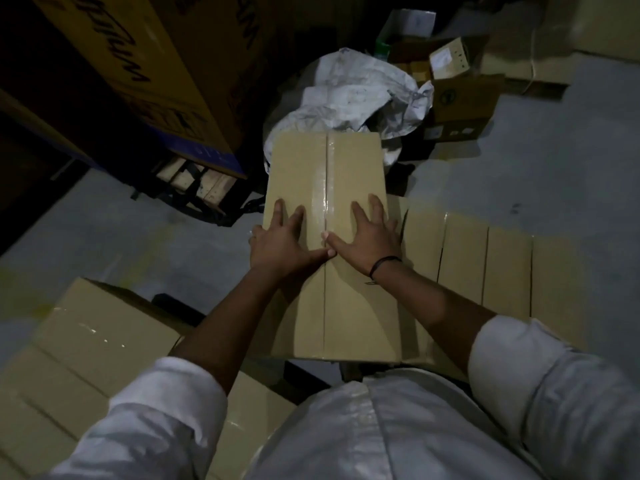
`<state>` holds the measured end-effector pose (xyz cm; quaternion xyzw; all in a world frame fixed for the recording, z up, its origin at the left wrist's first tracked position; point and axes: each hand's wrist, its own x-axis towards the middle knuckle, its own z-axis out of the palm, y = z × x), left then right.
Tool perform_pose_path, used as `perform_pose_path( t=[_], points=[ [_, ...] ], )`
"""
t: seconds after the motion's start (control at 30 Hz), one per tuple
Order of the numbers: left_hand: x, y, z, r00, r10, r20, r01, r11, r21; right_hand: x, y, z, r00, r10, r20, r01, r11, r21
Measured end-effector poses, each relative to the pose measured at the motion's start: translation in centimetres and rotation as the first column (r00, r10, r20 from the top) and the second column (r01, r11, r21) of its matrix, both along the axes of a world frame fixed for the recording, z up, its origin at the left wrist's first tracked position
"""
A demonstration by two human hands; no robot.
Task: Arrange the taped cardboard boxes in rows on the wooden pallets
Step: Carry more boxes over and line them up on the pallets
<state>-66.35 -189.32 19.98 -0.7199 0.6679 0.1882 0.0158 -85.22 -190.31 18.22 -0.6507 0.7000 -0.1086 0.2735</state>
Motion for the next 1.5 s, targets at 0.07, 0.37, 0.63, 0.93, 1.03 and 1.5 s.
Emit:
perform_pose_path(
  t=[0.07,0.37,0.63,0.93,1.03,1.5],
  points=[
    [0.9,3.1,1.1,0.998,0.064,-0.010,-0.065,0.997,-0.047,1.0,1.8,1.4,0.998,0.058,-0.024,-0.059,0.998,-0.038],
    [5.5,19.4,4.6,0.932,0.363,-0.013,-0.361,0.921,-0.146,7.7,12.7,5.2,0.946,0.315,-0.081,-0.325,0.930,-0.173],
    [9.7,37.7,7.0,0.783,0.621,0.010,-0.609,0.771,-0.184,15.3,26.2,6.4,0.801,0.592,-0.083,-0.594,0.772,-0.228],
    [10.3,55.4,8.1,0.427,0.904,-0.022,-0.881,0.411,-0.234,22.7,39.3,7.5,0.472,0.875,-0.102,-0.864,0.437,-0.252],
    [9.5,59.8,7.8,0.276,0.961,-0.002,-0.935,0.268,-0.232,24.3,42.5,7.9,0.312,0.945,-0.095,-0.927,0.281,-0.250],
    [-1.0,69.8,6.5,-0.347,0.938,-0.017,-0.929,-0.346,-0.131,24.3,53.9,6.6,-0.253,0.967,-0.019,-0.945,-0.251,-0.211]
  ],
)
